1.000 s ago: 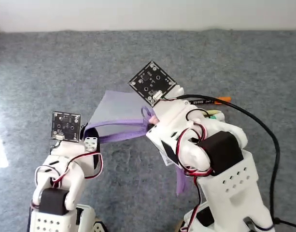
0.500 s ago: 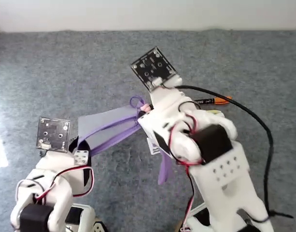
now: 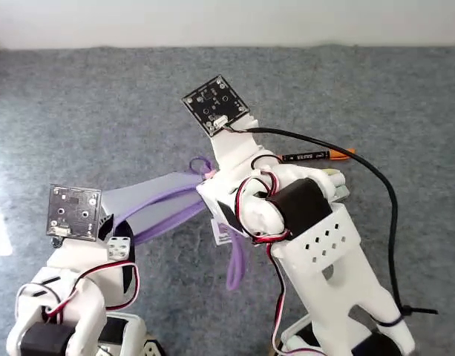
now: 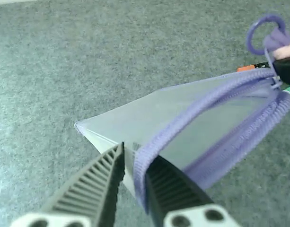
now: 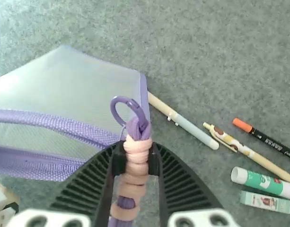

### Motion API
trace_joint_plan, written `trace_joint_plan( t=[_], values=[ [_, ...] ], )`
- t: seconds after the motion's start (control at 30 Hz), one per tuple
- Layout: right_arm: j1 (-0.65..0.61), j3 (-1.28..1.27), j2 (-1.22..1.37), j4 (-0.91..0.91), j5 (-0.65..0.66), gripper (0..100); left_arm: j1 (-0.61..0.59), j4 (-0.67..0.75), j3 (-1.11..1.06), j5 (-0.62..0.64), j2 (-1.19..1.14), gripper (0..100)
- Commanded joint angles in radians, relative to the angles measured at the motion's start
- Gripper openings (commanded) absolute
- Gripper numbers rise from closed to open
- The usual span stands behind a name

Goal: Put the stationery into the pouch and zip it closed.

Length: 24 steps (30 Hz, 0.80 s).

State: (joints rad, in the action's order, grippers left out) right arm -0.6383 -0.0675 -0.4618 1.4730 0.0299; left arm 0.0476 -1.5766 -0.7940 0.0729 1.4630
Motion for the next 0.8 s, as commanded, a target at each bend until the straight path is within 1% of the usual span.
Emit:
trace_joint_plan(
  t=[0.0,0.07,0.13,0.23,0.33,0.43,0.5,0.6,0.67,0.77],
  values=[
    [0.021,0.068,-0.005,0.082,-0.009,18.8,0.000,0.008,0.036,-0.003,-0.003,1],
    [0.058,0.120,-0.031,0.150,-0.009,24.7,0.000,0.006,0.022,0.014,-0.003,1],
    [0.110,0.170,-0.050,0.220,-0.008,27.2,0.000,0.002,0.002,0.055,-0.002,1],
    [0.239,0.195,-0.054,0.295,-0.002,25.6,0.000,0.002,-0.008,0.117,-0.002,1],
    [0.378,0.180,-0.028,0.308,0.002,23.2,0.000,0.002,-0.008,0.152,-0.002,1],
    [0.460,0.175,0.036,0.308,0.061,21.7,-0.029,0.003,-0.008,0.167,-0.002,1],
    [0.475,0.180,0.091,0.308,0.127,21.0,-0.092,0.005,-0.010,0.167,-0.002,1],
    [0.463,0.181,0.185,0.291,0.204,20.9,-0.189,0.002,-0.010,0.167,-0.003,1],
    [0.455,0.181,0.255,0.254,0.229,20.9,-0.219,0.000,-0.012,0.166,-0.003,1],
    [0.435,0.181,0.357,0.173,0.275,21.2,-0.230,0.000,-0.012,0.164,0.000,1]
  ],
)
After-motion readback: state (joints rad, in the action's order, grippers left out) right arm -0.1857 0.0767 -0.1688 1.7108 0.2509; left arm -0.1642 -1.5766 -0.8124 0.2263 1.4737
